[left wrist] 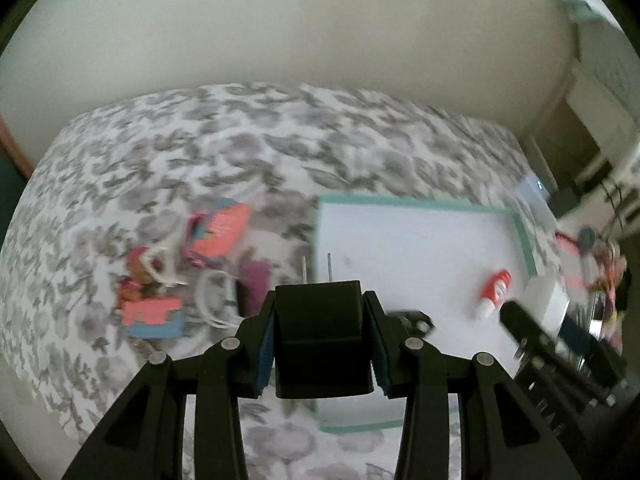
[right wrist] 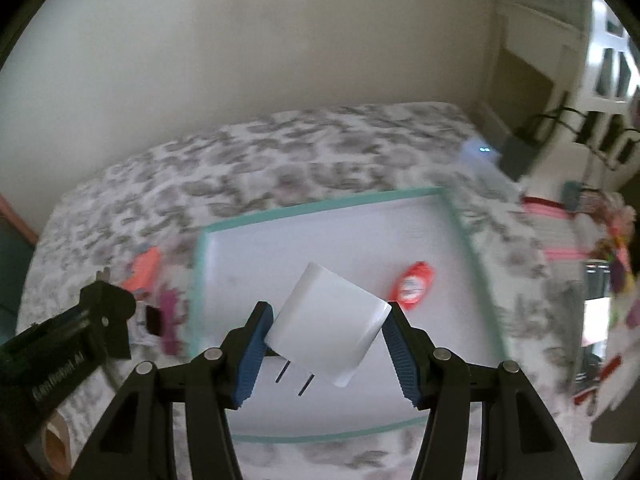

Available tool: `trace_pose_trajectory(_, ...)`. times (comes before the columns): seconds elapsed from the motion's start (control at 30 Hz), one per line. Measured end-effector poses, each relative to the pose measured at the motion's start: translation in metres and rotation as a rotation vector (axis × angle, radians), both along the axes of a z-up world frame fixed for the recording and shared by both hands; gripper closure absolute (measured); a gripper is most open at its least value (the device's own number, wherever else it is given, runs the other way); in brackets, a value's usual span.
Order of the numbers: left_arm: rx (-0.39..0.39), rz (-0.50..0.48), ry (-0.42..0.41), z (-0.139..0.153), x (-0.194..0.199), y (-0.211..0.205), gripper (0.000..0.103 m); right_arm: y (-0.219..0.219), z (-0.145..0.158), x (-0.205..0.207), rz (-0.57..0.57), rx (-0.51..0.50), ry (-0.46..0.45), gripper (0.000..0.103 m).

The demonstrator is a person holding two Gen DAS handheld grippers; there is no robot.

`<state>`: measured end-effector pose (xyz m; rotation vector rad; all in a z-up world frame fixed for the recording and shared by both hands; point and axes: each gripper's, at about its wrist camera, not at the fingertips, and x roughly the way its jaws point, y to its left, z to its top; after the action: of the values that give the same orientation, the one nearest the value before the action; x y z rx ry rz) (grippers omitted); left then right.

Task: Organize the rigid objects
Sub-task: 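Lift both chargers and carry them over the tray, then lower and release both chargers into the tray with both tools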

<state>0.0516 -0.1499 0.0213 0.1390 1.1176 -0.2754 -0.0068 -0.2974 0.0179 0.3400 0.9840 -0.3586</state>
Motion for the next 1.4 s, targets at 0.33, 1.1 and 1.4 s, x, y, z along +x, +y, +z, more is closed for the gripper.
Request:
trace_pose_trajectory(0.33, 0.075, -0.112, 0.085, -0.048, -0.024, -0.048, 0.061, -0.041, -0.008, -0.019, -0.092, -0.028, 0.046, 0.043)
trace_pose_trajectory(1.1, 0.121, -0.126, 0.179, -0.092, -0.019, -0.069, 0.061, -0.039, -0.067, -0.005, -0.040, 0.012, 0.225, 0.043)
trace_pose_trajectory(1.4, 0.114, -0.112, 0.187, -0.099, -0.014, -0.067, 0.061, -0.036, -0.082, -0.001, -0.024, 0.024, 0.268, 0.043)
